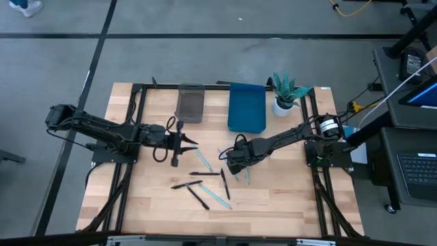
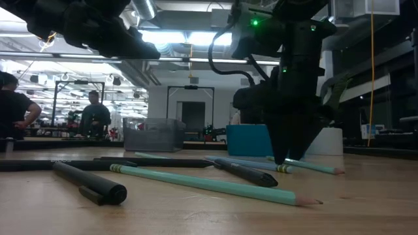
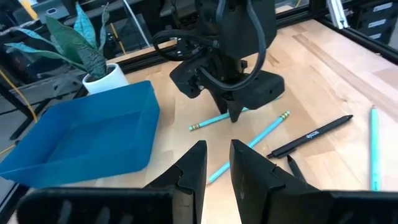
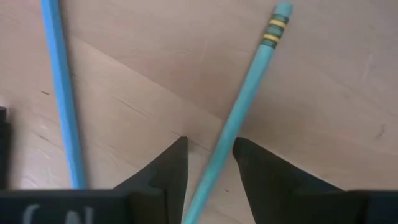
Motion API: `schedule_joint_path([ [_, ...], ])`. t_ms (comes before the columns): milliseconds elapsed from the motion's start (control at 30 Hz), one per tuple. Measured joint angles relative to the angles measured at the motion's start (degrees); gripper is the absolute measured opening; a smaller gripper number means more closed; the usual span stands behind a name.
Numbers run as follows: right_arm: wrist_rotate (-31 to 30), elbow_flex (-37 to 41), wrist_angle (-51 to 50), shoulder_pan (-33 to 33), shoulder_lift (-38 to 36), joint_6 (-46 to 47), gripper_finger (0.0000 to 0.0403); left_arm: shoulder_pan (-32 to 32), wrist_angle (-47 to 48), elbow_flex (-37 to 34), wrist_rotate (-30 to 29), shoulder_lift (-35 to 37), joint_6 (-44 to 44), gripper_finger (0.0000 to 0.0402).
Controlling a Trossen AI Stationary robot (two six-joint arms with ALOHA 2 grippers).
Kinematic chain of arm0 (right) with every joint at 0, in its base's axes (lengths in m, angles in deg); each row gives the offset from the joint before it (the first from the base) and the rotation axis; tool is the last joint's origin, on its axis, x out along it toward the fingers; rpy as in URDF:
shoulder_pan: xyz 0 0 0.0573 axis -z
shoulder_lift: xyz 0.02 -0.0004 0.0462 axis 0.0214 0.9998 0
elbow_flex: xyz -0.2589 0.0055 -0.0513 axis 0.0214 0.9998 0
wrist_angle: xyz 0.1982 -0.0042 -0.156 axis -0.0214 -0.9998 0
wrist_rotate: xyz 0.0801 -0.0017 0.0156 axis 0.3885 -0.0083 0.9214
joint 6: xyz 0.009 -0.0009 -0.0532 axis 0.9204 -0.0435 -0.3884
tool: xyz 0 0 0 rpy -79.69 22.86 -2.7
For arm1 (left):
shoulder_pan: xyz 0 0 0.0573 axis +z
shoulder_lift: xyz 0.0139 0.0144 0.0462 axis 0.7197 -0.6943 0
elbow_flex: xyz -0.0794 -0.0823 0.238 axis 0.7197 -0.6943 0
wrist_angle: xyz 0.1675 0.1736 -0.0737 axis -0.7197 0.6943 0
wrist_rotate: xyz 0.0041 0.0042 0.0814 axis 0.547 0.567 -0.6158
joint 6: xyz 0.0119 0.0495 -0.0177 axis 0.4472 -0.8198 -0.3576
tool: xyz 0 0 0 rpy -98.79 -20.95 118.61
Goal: Sort pens & pencils
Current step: Put the light blue pencil into the blue bin
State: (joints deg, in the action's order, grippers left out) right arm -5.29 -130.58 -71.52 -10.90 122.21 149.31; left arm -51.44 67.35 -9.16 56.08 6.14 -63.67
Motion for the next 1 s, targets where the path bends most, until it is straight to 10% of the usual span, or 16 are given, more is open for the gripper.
schedule_joint_path([
  [1000,0.96,0.18,-0.98,0.04,0.07,-0.42,0.0052,0.02,-0.04,0.0,0.27,0.0,0.0,0.0064],
])
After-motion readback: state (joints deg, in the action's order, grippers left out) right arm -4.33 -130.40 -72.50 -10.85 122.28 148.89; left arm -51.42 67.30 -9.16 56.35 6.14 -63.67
